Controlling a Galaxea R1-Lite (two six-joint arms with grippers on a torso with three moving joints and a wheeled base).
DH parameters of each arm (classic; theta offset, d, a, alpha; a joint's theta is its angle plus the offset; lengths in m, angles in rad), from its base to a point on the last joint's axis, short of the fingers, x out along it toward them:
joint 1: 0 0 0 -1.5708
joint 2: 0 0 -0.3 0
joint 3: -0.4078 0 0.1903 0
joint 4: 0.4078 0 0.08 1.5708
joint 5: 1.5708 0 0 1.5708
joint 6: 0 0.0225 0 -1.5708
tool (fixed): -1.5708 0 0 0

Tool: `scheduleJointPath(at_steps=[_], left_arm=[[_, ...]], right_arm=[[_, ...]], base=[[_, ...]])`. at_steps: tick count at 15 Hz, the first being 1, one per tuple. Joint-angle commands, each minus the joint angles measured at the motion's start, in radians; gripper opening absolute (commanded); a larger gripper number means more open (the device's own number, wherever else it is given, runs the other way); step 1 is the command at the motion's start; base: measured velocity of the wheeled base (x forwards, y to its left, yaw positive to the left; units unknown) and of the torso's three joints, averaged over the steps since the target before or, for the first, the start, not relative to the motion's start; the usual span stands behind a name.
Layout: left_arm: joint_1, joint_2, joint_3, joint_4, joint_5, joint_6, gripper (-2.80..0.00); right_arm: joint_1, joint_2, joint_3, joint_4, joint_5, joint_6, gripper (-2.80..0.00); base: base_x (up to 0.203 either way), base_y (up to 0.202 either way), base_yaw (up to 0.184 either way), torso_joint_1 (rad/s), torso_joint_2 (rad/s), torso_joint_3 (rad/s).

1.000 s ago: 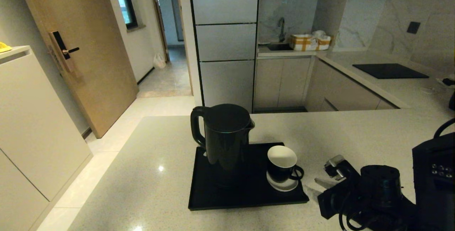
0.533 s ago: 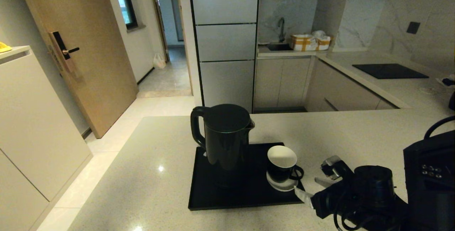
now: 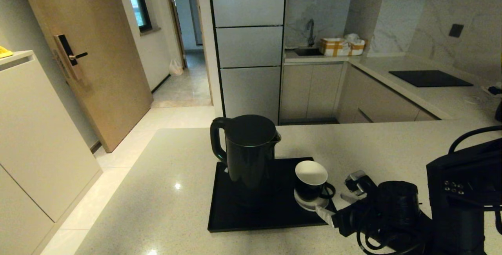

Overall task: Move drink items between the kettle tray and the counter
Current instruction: Pick up the tea cup

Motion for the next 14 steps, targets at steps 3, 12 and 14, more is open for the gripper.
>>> scheduleJointPath(at_steps=[3, 12, 14], left_arm=[[0.0, 0.0, 0.0, 0.001, 0.0, 0.0, 0.0], [0.002, 0.0, 0.0, 0.0, 0.0, 0.0, 0.0], [0.0, 0.0, 0.0, 0.0, 0.0, 0.0, 0.0]], right_arm=[[-0.004, 0.031, -0.1, -0.009, -0.005, -0.011, 0.0], [-0.005, 0.123, -0.215, -0.009, -0.031, -0.055, 0.0], [-0.005, 0.136, -0.219, -0.009, -0.032, -0.056, 0.0]], base=[[0.0, 0.0, 0.0, 0.0, 0.0, 0.0], [0.0, 0.0, 0.0, 0.0, 0.0, 0.0], [0.0, 0.0, 0.0, 0.0, 0.0, 0.0]])
